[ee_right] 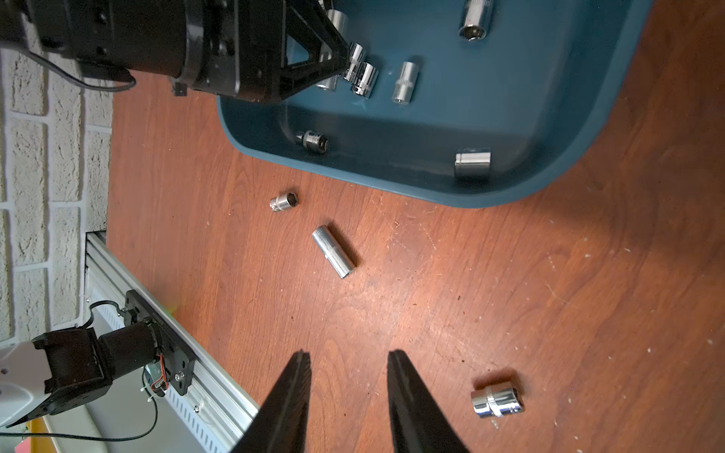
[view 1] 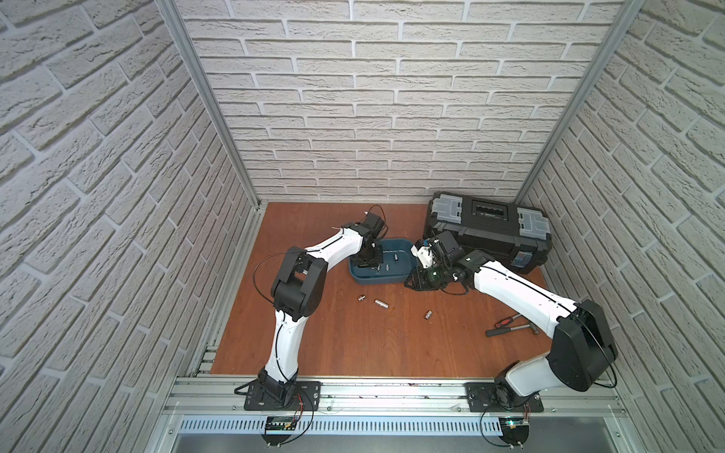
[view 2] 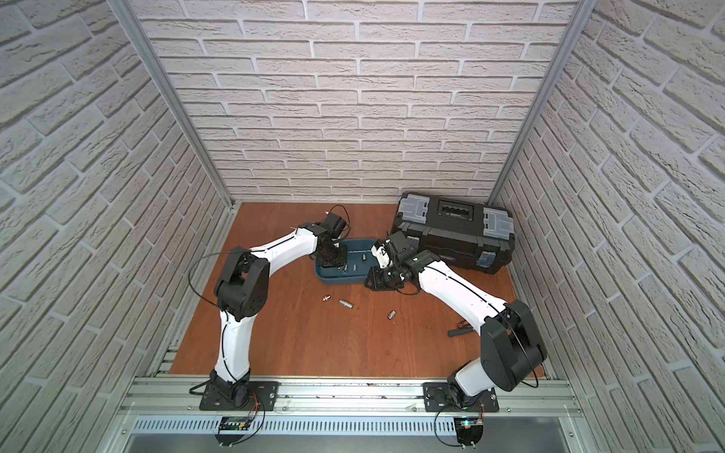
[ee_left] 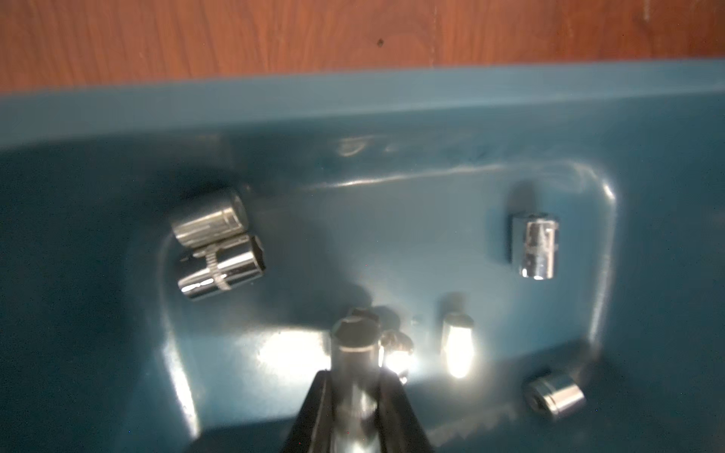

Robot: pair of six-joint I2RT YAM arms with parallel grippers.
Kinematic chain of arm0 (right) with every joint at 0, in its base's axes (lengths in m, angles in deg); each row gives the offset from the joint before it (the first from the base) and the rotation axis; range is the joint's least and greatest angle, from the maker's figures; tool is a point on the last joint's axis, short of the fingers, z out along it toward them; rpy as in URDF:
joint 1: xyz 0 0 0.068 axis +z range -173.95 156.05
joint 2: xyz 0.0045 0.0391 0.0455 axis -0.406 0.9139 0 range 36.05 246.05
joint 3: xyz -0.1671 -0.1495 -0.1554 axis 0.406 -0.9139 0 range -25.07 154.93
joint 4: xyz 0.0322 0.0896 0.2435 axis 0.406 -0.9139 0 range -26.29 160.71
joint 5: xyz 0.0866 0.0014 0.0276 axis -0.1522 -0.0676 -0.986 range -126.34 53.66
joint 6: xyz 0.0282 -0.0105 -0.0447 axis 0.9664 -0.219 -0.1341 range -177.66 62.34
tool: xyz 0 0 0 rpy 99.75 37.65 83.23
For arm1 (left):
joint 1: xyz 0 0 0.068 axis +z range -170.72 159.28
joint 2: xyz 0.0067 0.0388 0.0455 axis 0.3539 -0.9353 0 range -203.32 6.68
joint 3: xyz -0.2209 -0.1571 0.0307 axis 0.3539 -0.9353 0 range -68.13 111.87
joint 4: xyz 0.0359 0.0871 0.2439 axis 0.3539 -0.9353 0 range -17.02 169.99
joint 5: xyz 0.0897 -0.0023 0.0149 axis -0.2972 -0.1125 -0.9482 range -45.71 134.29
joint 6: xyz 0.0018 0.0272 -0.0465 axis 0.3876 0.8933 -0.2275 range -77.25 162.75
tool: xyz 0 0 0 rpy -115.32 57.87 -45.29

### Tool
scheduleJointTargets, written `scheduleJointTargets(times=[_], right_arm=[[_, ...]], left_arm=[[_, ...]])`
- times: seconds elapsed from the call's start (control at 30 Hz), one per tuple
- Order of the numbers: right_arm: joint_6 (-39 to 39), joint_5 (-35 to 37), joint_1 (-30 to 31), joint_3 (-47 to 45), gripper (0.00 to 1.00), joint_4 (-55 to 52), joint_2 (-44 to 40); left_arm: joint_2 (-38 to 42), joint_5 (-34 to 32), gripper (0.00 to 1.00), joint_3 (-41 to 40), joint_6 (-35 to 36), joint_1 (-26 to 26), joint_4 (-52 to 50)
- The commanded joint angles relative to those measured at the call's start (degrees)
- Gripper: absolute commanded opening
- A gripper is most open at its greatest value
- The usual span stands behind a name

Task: Put the socket on the desktop into the storage box
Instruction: Place the socket head in the storage box.

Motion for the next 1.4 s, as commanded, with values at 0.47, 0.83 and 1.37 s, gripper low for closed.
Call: scheduleJointTargets(times=[0.47,0.83,1.37], right_arm=[[0.92,0.60,-0.32,0.21,0.39,0.51,0.07],[1.64,1.20,-0.32,-0.04,0.39,0.77,-0.19],[4.76,6.50,-0.44,-0.79,0.42,-2.67,-1.48]], left_arm=[[-2.97,-0.52,0.34,2.31,0.67,0.86,-0.83],[-0.16,-0.25,0.42,1.00,1.17,0.78,-0.36],[8.62,3.52,0.46,-4.17,3.87,-1.59,2.06]])
